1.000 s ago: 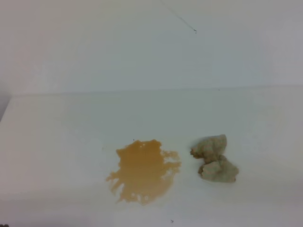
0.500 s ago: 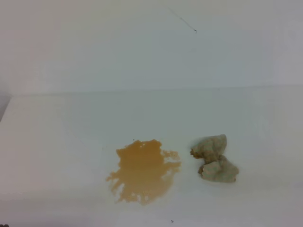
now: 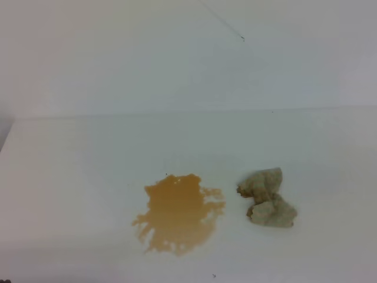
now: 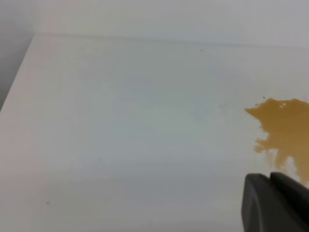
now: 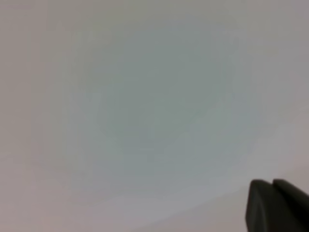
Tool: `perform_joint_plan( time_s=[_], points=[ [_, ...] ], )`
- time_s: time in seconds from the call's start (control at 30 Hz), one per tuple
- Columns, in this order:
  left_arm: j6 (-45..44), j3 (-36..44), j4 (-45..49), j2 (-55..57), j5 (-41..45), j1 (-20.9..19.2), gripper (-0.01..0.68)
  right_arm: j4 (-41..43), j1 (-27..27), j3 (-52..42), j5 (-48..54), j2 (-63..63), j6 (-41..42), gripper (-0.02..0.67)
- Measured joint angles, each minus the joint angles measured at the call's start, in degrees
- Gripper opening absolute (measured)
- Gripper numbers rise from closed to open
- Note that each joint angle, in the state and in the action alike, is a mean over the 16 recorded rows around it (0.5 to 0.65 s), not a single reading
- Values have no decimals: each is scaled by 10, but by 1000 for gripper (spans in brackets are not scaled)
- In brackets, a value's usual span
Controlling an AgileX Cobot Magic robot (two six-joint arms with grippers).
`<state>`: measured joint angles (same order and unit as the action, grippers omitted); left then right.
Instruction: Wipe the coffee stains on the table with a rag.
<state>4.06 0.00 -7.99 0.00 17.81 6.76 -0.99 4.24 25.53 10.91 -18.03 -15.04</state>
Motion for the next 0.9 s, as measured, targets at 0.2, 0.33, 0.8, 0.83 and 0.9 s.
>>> perform_joint_plan(
  time_s=[0.2, 0.33, 0.8, 0.83, 0.9],
  points=[
    [0, 0, 0, 0, 0, 0, -3, -88, -4, 79, 134, -132, 107, -3],
    [0, 0, 0, 0, 0, 0, -3, -185, -7, 116, 187, -208, 208, -3],
    [0, 0, 0, 0, 0, 0, -3, -383, -40, 235, 322, -435, 537, 14],
    [0, 0, 0, 0, 0, 0, -3, -371, -50, 248, 333, -452, 539, 18],
    [0, 0, 0, 0, 0, 0, -3, -338, -71, 274, 351, -486, 530, 26]
  ],
)
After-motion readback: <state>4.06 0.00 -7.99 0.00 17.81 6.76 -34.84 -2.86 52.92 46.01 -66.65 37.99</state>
